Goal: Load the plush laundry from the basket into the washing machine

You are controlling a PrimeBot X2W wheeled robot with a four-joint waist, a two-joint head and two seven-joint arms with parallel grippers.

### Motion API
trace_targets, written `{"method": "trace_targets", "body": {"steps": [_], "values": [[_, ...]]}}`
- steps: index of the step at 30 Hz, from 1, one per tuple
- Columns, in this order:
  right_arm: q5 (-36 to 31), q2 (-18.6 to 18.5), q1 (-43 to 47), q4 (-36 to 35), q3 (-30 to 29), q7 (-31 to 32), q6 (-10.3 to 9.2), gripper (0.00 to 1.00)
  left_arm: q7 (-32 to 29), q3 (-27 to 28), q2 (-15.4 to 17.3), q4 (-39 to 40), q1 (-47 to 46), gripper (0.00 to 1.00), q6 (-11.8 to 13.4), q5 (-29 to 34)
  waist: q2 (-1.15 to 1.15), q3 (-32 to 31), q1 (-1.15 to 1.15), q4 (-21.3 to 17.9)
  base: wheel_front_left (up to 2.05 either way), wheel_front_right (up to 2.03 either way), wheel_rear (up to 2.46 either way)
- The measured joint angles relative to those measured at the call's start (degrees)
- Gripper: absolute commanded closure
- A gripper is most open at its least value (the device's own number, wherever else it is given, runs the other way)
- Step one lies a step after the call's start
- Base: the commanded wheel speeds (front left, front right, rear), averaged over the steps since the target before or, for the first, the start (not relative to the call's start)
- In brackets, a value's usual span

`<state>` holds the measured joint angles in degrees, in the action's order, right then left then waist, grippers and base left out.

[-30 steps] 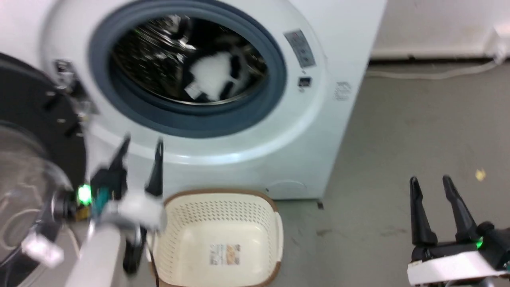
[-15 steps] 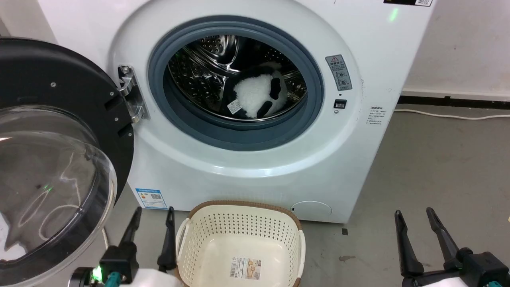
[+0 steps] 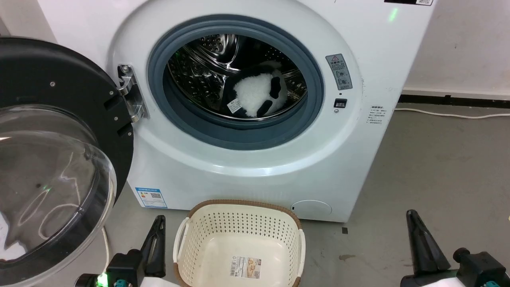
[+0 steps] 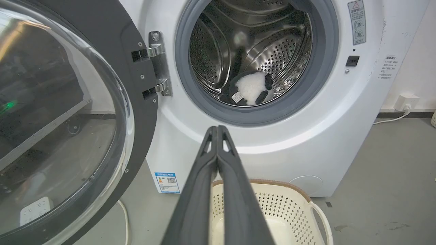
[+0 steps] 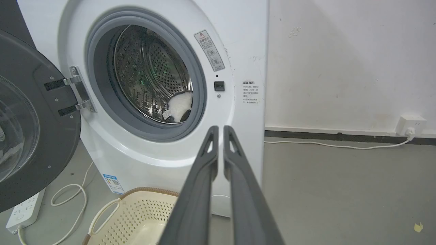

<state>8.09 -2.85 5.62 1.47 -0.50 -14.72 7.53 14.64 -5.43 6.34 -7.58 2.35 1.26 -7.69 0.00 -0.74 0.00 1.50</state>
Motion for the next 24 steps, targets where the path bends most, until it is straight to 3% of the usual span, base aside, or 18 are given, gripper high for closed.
{"method": "trace_targets", "body": {"steps": [24], "values": [[-1.1,0.0,-0.3,-0.1,0.0,2.8,0.00,1.00,-2.9,0.9,-0.4,1.2,-0.1,1.00,-0.2,1.1,0.00,0.2,0.00,-0.3,0.00,0.00,0.00]]}}
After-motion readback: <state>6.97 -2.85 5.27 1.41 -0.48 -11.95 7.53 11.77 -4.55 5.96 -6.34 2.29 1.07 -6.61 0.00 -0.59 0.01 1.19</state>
